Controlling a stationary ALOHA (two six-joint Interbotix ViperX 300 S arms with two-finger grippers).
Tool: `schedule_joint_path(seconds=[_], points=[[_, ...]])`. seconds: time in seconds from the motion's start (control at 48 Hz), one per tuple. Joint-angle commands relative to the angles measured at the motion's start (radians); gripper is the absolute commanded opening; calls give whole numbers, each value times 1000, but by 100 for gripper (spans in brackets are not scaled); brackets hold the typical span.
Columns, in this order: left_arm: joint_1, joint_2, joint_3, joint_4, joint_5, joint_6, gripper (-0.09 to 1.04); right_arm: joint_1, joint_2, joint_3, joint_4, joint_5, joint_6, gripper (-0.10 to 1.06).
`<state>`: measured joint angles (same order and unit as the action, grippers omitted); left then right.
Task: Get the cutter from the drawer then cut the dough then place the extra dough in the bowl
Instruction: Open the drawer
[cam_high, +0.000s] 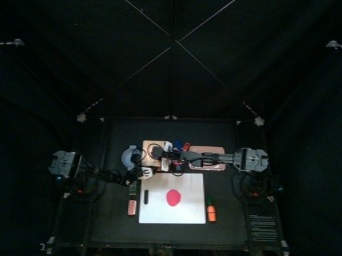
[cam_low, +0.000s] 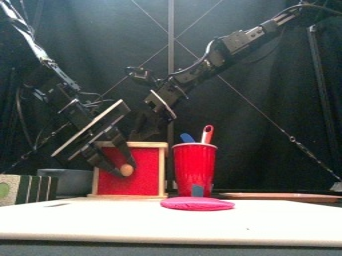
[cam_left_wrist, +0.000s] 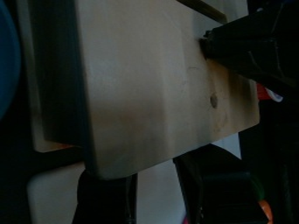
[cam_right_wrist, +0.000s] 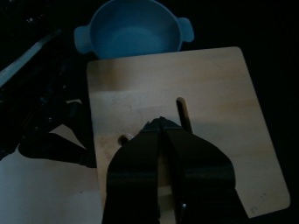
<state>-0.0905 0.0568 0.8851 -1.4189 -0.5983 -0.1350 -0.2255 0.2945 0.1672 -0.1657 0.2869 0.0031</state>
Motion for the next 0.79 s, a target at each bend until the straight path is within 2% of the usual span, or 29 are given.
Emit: schedule_joint_path(seconds=[0.021,0.271,0.458,0.792], points=[[2,-6,-14,0,-8,2,54,2,-5,-6,3,8,2,4],[-80,-6,-9,-12,-2,0,54,2,-5,-6,3,8,2,4],[-150,-6,-5,-74,-8,2,54,0,-5,-8,3,8,2,4],[-225,-3,-5,-124,-9,2,54,-2,2,-9,3,8,2,4]])
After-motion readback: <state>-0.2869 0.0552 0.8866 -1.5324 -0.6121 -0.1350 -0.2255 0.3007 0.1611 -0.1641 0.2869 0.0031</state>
